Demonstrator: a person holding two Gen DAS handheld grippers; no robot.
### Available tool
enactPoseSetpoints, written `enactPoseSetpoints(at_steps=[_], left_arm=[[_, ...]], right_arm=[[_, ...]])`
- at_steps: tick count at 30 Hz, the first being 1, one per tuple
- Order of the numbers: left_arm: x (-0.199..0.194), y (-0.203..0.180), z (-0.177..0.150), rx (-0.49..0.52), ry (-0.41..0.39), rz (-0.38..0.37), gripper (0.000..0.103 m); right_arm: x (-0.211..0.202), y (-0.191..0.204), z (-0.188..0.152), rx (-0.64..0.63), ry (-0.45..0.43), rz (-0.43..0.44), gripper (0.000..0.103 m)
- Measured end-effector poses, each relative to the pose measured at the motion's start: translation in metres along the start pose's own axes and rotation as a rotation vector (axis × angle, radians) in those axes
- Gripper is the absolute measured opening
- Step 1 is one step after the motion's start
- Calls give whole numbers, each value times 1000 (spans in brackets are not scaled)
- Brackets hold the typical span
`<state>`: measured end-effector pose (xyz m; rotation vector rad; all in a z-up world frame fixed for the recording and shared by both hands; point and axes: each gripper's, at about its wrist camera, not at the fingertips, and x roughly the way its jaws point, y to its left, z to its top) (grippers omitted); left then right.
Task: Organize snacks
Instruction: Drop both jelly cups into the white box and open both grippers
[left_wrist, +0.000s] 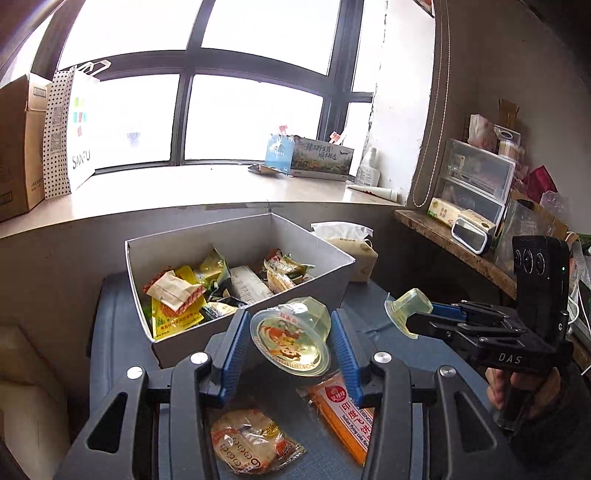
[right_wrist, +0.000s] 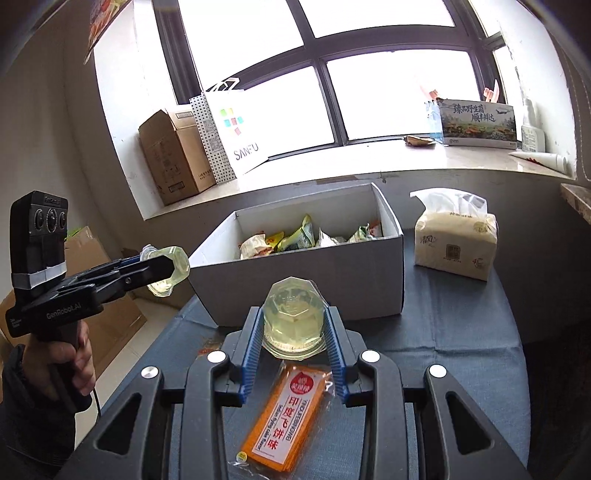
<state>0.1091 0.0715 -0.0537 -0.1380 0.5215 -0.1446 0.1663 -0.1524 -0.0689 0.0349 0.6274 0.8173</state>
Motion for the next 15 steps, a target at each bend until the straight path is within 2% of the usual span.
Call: enactPoseSetpoints(at_steps=[7, 11, 15], left_arm=[[10, 32, 47, -62, -52, 19, 50], [37, 48, 70, -69, -25, 45, 50], [60, 64, 84, -95, 2, 58, 50]], right_arm=[[39, 12, 72, -86, -35, -29, 36], [65, 7, 106, -76, -46, -23, 36], [98, -3, 124, -52, 9, -74, 36]])
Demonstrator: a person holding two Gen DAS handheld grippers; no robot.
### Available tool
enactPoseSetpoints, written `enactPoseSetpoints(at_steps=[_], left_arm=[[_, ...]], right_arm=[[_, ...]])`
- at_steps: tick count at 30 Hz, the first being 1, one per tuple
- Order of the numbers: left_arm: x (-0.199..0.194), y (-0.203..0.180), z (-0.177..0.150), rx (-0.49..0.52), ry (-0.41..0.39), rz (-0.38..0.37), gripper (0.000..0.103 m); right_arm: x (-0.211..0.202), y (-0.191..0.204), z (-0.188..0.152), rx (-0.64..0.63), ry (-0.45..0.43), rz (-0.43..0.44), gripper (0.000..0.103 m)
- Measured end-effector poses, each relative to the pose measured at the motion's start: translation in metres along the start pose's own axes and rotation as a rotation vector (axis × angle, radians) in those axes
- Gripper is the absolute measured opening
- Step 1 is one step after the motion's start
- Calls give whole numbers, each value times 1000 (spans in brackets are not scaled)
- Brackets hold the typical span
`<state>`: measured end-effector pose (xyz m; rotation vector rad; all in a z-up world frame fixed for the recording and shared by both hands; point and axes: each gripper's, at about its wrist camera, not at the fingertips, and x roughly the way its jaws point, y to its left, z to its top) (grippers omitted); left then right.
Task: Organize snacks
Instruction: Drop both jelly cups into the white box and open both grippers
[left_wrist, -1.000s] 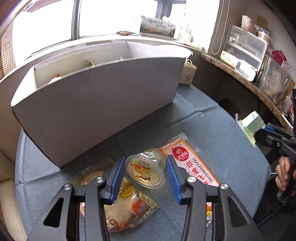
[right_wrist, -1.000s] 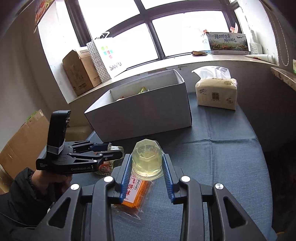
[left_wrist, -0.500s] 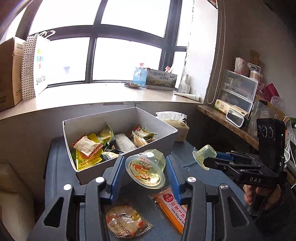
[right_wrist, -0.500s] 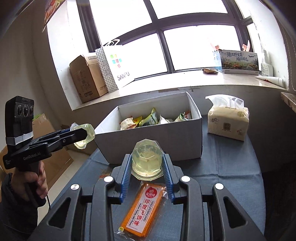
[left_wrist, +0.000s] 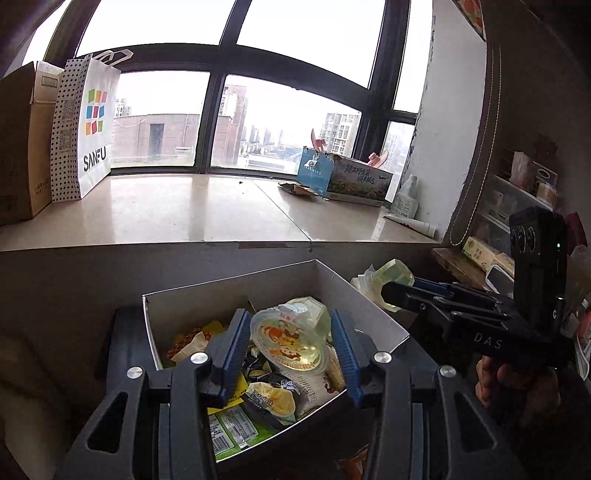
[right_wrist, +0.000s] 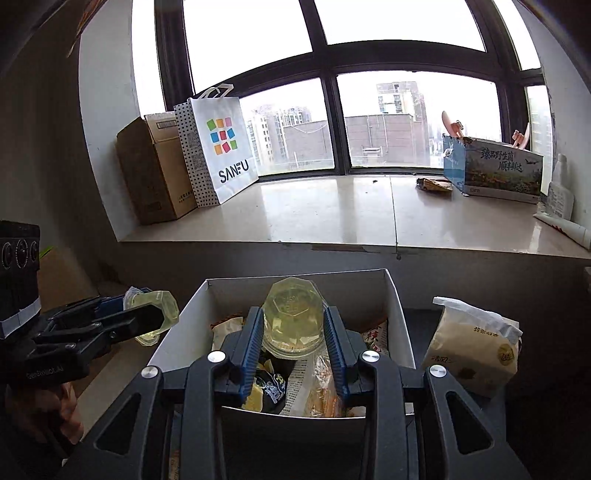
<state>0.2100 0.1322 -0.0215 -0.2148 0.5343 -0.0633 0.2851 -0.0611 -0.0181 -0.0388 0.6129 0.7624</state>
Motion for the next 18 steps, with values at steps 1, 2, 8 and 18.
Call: enactPoseSetpoints(at_steps=[1, 2, 8, 18], left_arm=[[5, 3, 2, -5, 9, 8, 50], [9, 5, 3, -11, 17, 19, 50], [25, 10, 0, -39, 72, 68, 91], [-2, 5, -9, -46, 44, 69, 103]], right_arm=[[8, -3, 1, 13, 16, -11, 36], [14, -8, 2, 30, 30, -20, 36], [35, -18, -2, 73, 84, -23, 95], [10, -26, -2, 130, -3, -65, 103]])
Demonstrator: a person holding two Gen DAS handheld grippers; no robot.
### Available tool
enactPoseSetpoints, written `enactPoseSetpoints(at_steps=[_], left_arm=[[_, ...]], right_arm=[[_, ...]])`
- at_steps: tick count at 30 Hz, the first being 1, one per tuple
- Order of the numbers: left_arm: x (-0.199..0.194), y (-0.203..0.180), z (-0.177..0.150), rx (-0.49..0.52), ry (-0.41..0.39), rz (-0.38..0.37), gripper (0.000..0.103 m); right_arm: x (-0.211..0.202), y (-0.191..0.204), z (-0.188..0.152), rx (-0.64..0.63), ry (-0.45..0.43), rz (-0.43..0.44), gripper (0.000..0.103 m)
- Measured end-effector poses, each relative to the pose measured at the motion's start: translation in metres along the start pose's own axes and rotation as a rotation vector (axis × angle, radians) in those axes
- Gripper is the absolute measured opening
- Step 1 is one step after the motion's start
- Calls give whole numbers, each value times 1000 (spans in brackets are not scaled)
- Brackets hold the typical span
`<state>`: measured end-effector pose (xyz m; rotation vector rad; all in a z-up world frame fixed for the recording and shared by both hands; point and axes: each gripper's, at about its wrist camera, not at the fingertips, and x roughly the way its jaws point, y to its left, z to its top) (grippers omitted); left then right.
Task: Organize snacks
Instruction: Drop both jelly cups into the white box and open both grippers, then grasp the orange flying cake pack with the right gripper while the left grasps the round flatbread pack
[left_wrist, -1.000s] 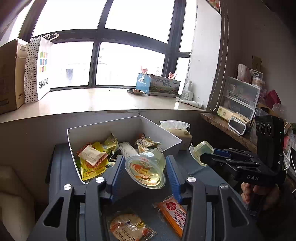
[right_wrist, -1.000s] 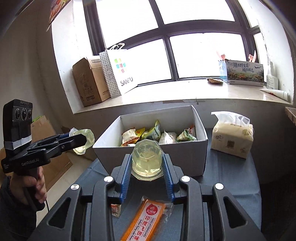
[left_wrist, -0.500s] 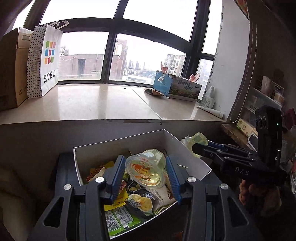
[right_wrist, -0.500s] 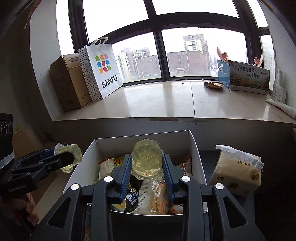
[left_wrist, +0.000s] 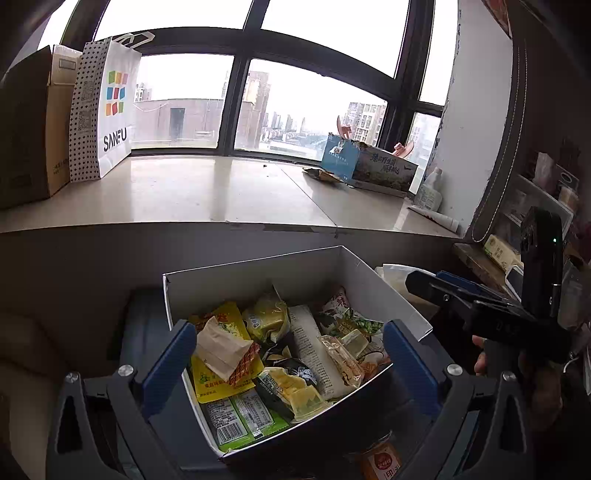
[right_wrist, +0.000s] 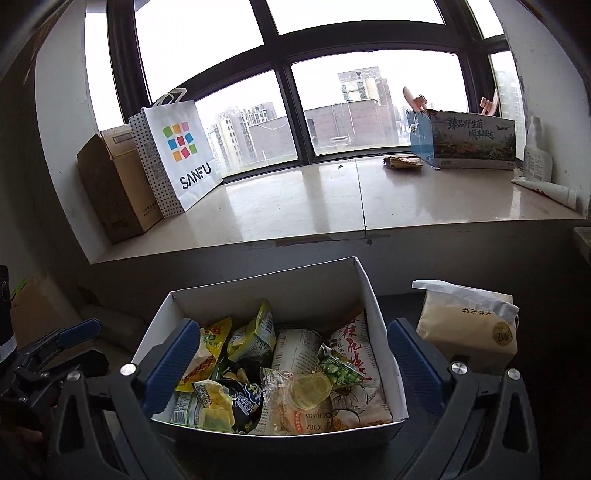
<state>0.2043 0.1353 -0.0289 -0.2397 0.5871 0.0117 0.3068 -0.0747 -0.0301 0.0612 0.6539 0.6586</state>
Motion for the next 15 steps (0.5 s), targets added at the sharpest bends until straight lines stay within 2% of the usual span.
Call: enactPoseSetpoints(at_steps=[4, 9, 11, 13, 15], left_arm=[[-21, -8, -6, 11, -23, -34, 103], [-55, -22, -28, 52, -61, -56, 103], [-66, -27, -41, 73, -70, -68, 103], [-73, -31, -54, 91, -72, -57, 103], [-79, -34, -67, 86, -59, -69, 103]], right_arm=[[-18, 3, -9, -8, -40, -1, 103], [-61, 11, -36, -82, -99, 65, 103], [-84, 18, -50, -113, -148, 73, 103], [-107, 24, -64, -157, -193, 58, 103], [-122, 25, -75, -151, -200, 14, 103]])
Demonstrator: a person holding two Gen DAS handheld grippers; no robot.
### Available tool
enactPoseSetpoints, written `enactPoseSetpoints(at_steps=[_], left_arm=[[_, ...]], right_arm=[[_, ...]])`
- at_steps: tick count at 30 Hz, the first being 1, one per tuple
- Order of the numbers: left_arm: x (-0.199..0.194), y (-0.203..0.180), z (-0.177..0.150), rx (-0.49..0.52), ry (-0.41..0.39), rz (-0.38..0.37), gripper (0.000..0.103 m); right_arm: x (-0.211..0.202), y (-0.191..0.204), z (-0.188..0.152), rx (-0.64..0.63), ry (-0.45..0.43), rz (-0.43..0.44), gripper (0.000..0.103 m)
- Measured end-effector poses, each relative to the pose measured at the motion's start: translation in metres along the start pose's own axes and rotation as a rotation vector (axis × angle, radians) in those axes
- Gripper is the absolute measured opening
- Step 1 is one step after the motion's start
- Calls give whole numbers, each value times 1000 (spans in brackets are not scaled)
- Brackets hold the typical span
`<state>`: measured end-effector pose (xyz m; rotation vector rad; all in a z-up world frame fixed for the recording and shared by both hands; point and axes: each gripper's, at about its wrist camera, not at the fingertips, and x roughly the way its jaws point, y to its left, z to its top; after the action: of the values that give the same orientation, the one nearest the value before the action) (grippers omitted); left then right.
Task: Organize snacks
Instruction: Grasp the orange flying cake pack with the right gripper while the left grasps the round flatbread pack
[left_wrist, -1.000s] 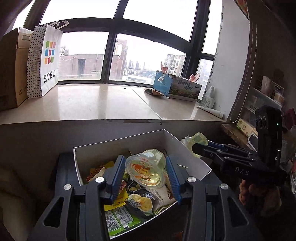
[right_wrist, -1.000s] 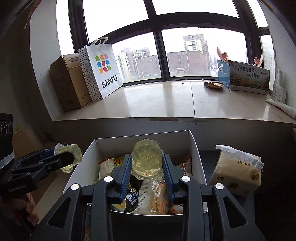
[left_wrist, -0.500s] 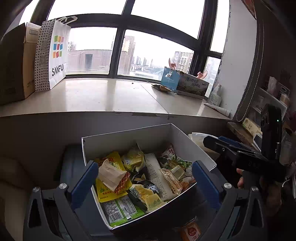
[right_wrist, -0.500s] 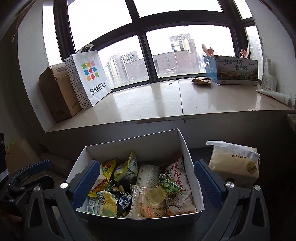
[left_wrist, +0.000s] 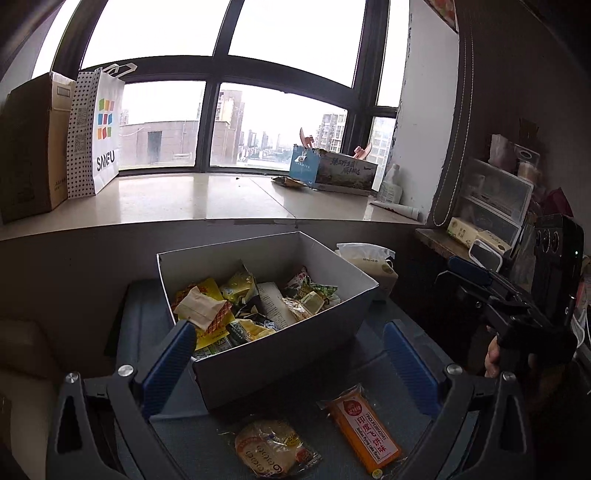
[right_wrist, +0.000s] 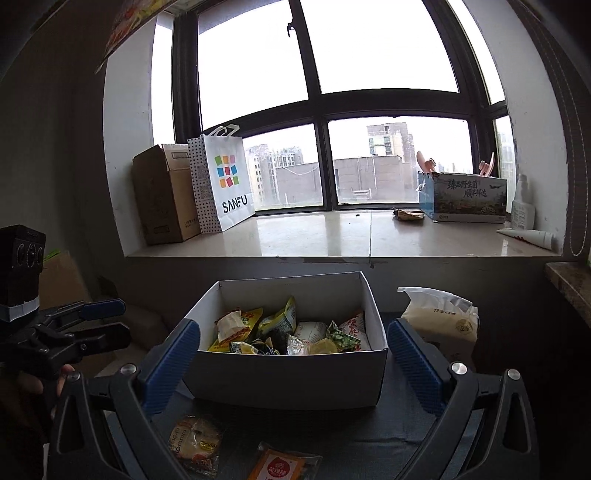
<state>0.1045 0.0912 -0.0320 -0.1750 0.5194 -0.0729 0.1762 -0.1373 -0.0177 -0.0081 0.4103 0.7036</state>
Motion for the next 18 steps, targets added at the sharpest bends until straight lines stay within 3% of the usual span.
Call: enactPoseSetpoints(at_steps=[6, 9, 11, 14, 18], left_arm=[[-7, -9, -42, -34, 31, 11, 103], [3, -7, -67, -66, 98, 19, 103], [7, -7, -84, -94, 139, 18, 103], [8, -7, -104, -134, 163, 23, 103], [17, -14, -119, -124, 212, 50, 103]], right_arm=[[-32, -2, -35, 7, 49, -67, 103], [-46, -2, -54, -8, 71, -97, 103], [-50, 3, -66, -52, 135, -126, 103], [-63, 9, -81, -103, 159, -110, 103], [-72, 8, -93, -67, 174, -76, 103]])
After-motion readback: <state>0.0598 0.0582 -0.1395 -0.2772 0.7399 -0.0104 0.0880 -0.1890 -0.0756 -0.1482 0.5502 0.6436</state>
